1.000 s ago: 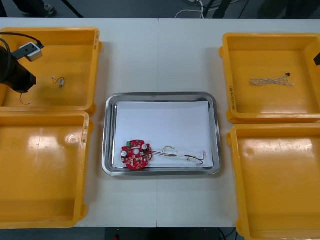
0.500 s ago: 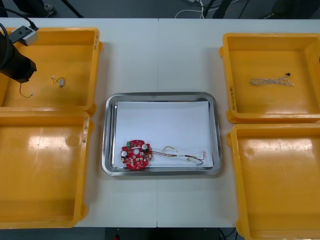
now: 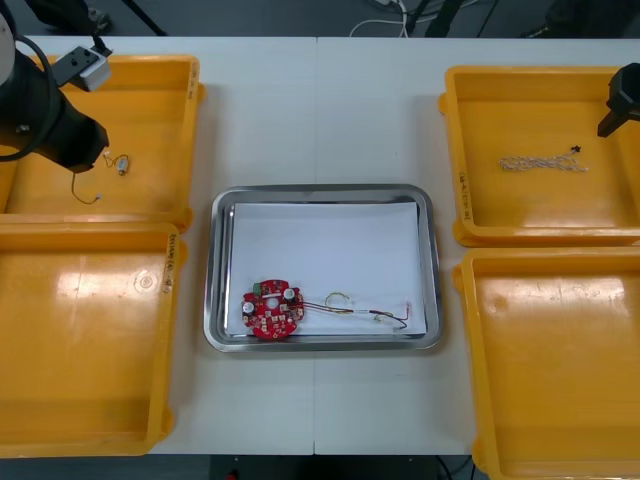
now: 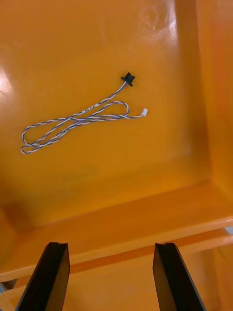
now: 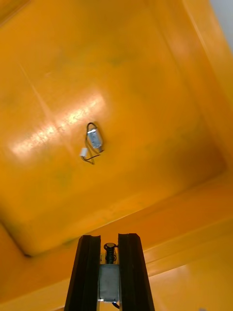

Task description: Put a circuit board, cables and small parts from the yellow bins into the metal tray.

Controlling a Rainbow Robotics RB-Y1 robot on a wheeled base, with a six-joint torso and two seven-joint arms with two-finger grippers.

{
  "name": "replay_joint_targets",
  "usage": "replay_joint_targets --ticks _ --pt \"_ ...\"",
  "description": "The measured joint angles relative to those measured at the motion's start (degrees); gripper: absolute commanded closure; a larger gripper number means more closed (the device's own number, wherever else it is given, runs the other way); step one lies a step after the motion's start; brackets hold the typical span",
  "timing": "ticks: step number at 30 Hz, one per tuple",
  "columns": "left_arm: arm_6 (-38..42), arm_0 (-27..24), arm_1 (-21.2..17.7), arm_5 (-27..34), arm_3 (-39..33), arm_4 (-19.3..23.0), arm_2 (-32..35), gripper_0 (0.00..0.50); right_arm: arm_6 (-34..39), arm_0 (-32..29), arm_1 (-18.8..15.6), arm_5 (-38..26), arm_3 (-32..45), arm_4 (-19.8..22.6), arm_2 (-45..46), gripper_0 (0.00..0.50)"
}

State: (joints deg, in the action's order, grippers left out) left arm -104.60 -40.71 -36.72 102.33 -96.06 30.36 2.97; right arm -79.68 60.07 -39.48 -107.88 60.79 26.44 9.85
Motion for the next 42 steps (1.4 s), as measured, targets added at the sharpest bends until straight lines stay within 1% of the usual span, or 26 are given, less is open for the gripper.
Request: replay_joint_targets --ticks 4,6,7,11,16,19,22,25,28,30,33,37,40,42 --pt "15.80 0.10 1.72 0.97 -2.85 -0.61 -2.56 0.500 0.02 3.32 0.86 3.24 -7.20 -1.82 0.00 0.000" --pt "21.73 0.10 2.69 1.21 -4.08 -1.02 -4.16 0.500 0.08 5.14 1.48 5.05 -10.72 -3.99 0.00 0.000" --pt "23.32 0.10 3.23 1.37 -4.66 -1.42 -5.13 0.500 0.19 6.02 1.86 5.86 -12.37 -5.18 0.00 0.000" --pt "23.98 0.10 4.71 1.44 -6.41 -3.00 -9.35 0.500 3.00 8.23 3.39 8.74 -15.86 -8.53 0.01 0.000" --pt "24.22 0.10 5.43 1.44 -8.17 -3.11 -13.86 0.499 10.16 8.70 4.74 10.73 -16.23 -9.26 0.03 0.000" --pt "26.12 0.10 5.55 1.41 -9.13 -3.12 -16.33 0.498 10.72 8.70 5.15 11.39 -16.23 -9.47 0.03 0.000" --pt "30.89 0.10 5.78 1.02 -9.60 -3.12 -18.73 0.498 11.00 8.71 5.32 11.89 -16.23 -9.72 0.03 0.000" --pt "38.86 0.10 6.23 -0.56 -9.62 -3.40 -21.17 0.497 11.81 8.80 5.35 12.89 -16.79 -10.05 0.04 0.000" --pt "46.43 0.10 6.99 -1.95 -9.62 -4.85 -23.61 0.499 11.81 10.14 5.35 16.21 -20.81 -10.51 0.25 0.000" --pt "49.30 0.10 7.44 -2.87 -9.63 -5.34 -25.00 0.499 11.81 11.65 5.35 18.44 -24.69 -11.08 0.58 0.000" --pt "49.77 0.10 8.10 -4.59 -9.63 -5.37 -26.62 0.497 11.81 13.50 5.36 21.06 -28.89 -12.15 1.10 0.000" --pt "49.78 0.10 8.54 -5.78 -9.62 -5.37 -28.37 0.497 11.84 13.87 5.42 23.42 -29.69 -12.81 1.17 0.000" --pt "49.86 0.10 8.58 -6.81 -9.57 -5.36 -29.73 0.497 12.19 13.92 5.43 26.46 -31.13 -12.98 1.40 0.000" --pt "50.31 0.10 8.58 -7.67 -9.39 -5.34 -30.76 0.498 13.72 13.97 5.43 29.04 -32.76 -12.99 1.99 0.000"
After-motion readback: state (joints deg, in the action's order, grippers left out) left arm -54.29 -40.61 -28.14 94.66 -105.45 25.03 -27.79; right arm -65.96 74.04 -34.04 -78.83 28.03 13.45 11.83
